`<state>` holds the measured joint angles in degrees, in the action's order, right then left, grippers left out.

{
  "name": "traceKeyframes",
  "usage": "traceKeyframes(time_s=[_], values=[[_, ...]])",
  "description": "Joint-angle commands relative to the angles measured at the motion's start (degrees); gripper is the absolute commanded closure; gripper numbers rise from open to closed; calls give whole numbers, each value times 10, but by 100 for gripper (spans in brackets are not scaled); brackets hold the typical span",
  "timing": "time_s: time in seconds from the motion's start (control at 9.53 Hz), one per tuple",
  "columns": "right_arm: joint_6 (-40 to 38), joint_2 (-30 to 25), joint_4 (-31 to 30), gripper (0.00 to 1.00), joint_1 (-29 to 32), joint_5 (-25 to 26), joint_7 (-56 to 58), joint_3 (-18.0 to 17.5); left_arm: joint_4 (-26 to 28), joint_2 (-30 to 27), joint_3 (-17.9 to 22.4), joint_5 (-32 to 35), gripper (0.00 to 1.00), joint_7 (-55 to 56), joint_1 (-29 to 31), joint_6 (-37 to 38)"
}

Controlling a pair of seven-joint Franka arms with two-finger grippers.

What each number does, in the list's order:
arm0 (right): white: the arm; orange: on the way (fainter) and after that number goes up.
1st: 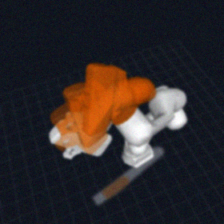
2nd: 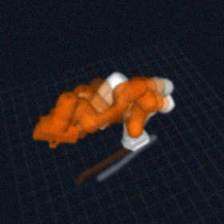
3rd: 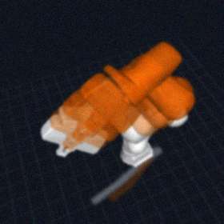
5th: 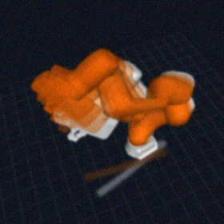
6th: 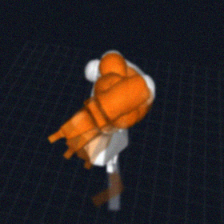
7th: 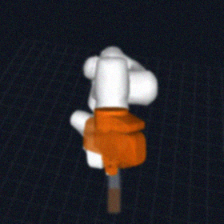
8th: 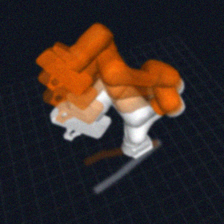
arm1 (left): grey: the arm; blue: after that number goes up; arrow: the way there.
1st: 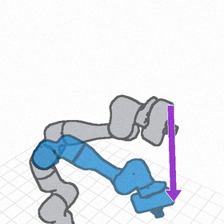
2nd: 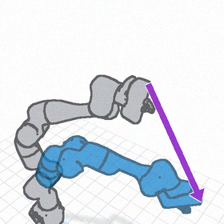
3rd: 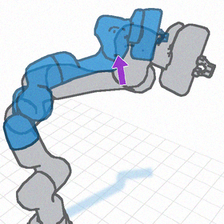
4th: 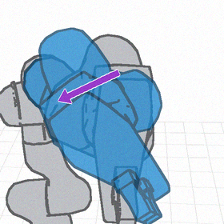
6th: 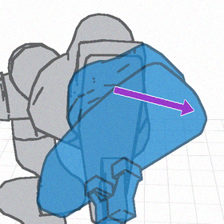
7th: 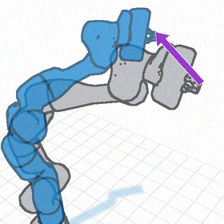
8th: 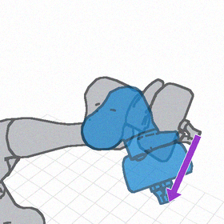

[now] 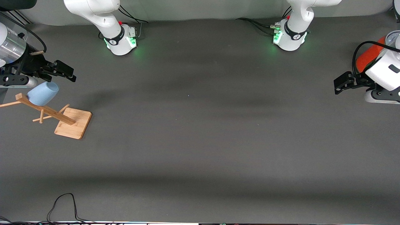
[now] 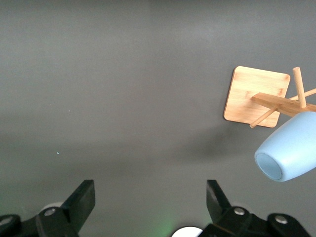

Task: Rotate and upright cup with both arms
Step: 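Move the right gripper to the light blue cup on the wooden stand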

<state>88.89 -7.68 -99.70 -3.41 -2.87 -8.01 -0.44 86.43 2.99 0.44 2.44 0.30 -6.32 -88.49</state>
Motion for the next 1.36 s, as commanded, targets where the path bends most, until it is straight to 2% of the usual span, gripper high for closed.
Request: traceKeyframes(time_s=[0.0, 0.21, 0.31, 0.42, 0.52, 0.73, 0.84, 1.05, 1.26], values=[[-5, -6, 3, 0, 5, -1, 8, -1, -9, 2, 2, -2, 0, 5, -4, 2], [-8, 7, 15, 0, 32, -1, 6, 7, -9, 2, 2, -2, 0, 5, -4, 2], [-32, 8, 19, 0, 36, -22, -2, 51, -9, 3, 2, -2, 0, 5, -4, 2], [-37, 8, 22, 0, 3, -69, -28, 128, -9, 2, 2, -2, 0, 5, -4, 2], [-40, 14, 21, 0, -18, -73, -32, 185, -9, 2, 2, -2, 0, 5, -4, 2], [-47, 29, 14, 0, -18, -80, -189, 238, -9, 2, 2, -2, 0, 5, -4, 2], [-64, 30, 5, 0, -17, -80, -269, 242, -9, 2, 2, -2, 0, 5, -4, 2], [-62, 43, -13, 0, -17, -80, -284, 260, -9, 2, 2, -2, 0, 5, -4, 2], [-60, 90, -11, 0, -15, -78, -273, 282, -9, 2, 1, -2, 0, 5, -4, 3]])
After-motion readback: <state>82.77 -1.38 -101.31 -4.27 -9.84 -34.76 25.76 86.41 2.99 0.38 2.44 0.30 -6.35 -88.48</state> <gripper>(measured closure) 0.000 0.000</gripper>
